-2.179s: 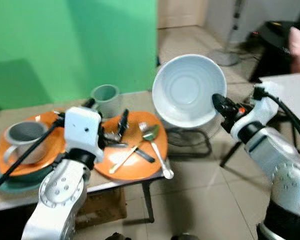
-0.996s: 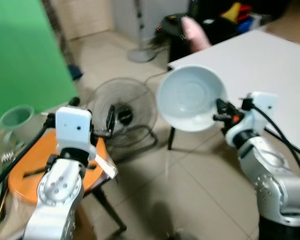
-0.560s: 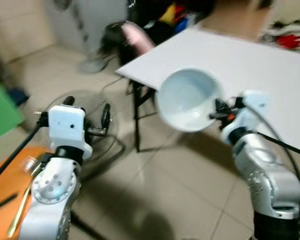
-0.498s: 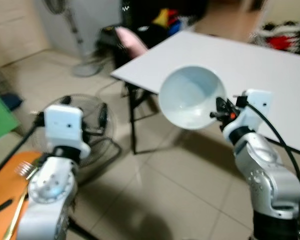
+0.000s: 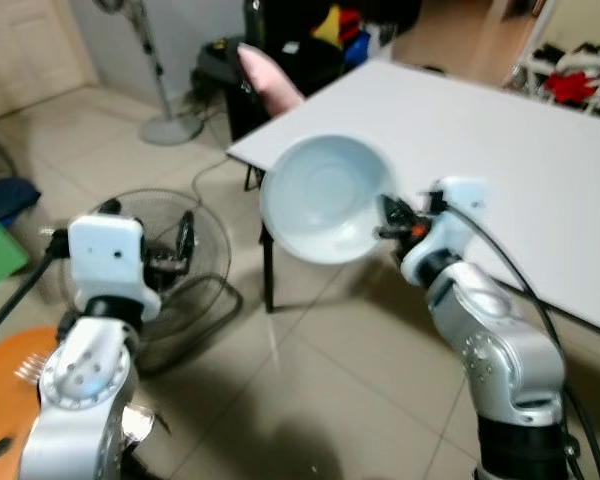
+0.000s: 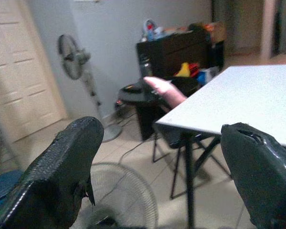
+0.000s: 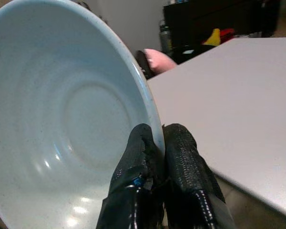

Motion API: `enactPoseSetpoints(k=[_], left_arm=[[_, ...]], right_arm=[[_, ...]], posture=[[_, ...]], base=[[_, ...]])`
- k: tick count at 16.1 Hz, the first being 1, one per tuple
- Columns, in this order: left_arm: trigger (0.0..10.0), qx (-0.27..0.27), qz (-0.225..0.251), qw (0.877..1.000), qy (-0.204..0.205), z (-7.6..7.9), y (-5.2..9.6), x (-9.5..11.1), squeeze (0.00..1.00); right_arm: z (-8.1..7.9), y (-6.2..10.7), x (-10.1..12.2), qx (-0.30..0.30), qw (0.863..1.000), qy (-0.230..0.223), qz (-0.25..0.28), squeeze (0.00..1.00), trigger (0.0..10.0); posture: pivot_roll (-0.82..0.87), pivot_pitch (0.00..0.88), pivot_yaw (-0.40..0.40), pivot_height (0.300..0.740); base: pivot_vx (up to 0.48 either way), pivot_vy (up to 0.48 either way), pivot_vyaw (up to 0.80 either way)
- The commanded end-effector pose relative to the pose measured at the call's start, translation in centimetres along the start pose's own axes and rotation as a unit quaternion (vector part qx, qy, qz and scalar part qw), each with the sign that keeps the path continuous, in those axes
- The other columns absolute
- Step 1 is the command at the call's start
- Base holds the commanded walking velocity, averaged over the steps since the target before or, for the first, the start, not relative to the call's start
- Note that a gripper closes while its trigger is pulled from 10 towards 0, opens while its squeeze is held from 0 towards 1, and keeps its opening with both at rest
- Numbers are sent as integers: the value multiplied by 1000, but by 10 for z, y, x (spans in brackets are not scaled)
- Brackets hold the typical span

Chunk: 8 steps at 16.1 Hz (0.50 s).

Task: Setting the table

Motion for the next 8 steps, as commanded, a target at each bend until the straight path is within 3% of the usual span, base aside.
enactPoseSetpoints(k=[1,3,8], left_arm=[[10000,-12,1,1000,4,6,1,0,0],[10000,-14,0,1000,4,7,1,0,0],[10000,-20,3,1000,1,8,0,1,0]], right_arm=[[11,0,12,-18,1000,8,23,0,10000],[12,-1,13,-19,1000,9,23,0,10000],[12,-2,12,-17,1000,3,20,0,10000]], posture=[[-50,0,27,740],[-49,0,24,740],[-49,0,25,740]], base=[[428,0,0],[428,0,-206],[428,0,-788]])
Point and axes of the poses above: a point about 5 cm out from each wrist's last joint towards the gripper, its own y axis pointing back from the gripper into the wrist, its own x axis along the axis of the wrist's last joint, z = x × y, the point moved 6 cm from there along -y, pointing out of the wrist towards the gripper, and after that the axes turned 8 degrees about -y, right-handed, at the moved point
